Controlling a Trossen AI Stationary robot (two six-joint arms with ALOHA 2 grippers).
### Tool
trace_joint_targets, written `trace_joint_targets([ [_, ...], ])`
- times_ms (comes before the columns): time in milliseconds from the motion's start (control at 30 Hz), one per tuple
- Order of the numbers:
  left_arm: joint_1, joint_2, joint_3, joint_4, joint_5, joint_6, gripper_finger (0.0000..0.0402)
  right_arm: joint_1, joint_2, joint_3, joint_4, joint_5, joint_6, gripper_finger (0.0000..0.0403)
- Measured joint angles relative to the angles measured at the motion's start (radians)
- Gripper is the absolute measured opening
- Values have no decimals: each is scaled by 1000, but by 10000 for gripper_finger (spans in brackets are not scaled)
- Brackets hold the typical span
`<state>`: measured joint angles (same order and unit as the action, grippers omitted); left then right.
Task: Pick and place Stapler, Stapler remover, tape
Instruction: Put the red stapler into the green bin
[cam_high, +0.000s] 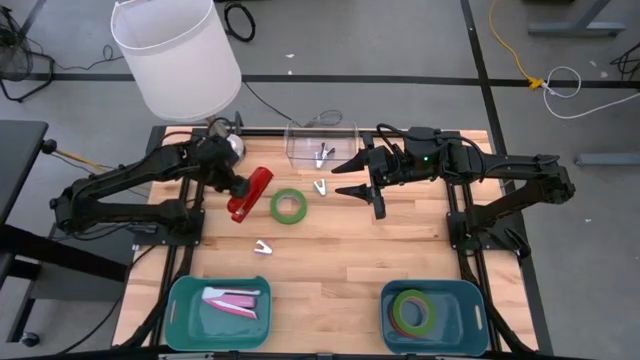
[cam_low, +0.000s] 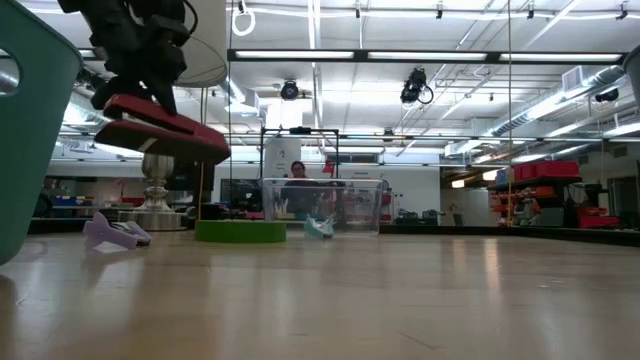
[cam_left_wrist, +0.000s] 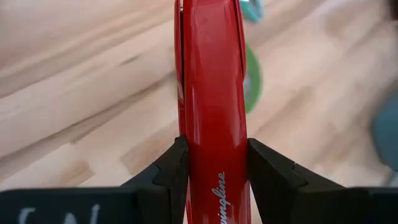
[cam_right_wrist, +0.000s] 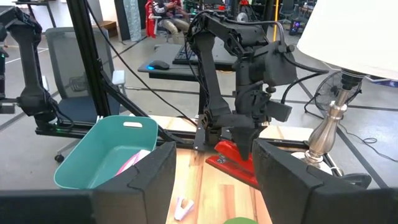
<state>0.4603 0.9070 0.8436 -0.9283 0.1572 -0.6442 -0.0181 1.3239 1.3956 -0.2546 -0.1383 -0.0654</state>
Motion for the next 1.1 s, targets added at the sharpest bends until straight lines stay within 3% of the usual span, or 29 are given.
trace_joint_targets([
  [433,-58,-6,0,323,412,81,140,0,0,0,0,0,22,211],
  [800,-169,-5,0,497,439,24,137,0,0,0,0,0,23,211],
  [1100,-335,-6,1,608,587,-81,137,0,0,0,0,0,23,211],
])
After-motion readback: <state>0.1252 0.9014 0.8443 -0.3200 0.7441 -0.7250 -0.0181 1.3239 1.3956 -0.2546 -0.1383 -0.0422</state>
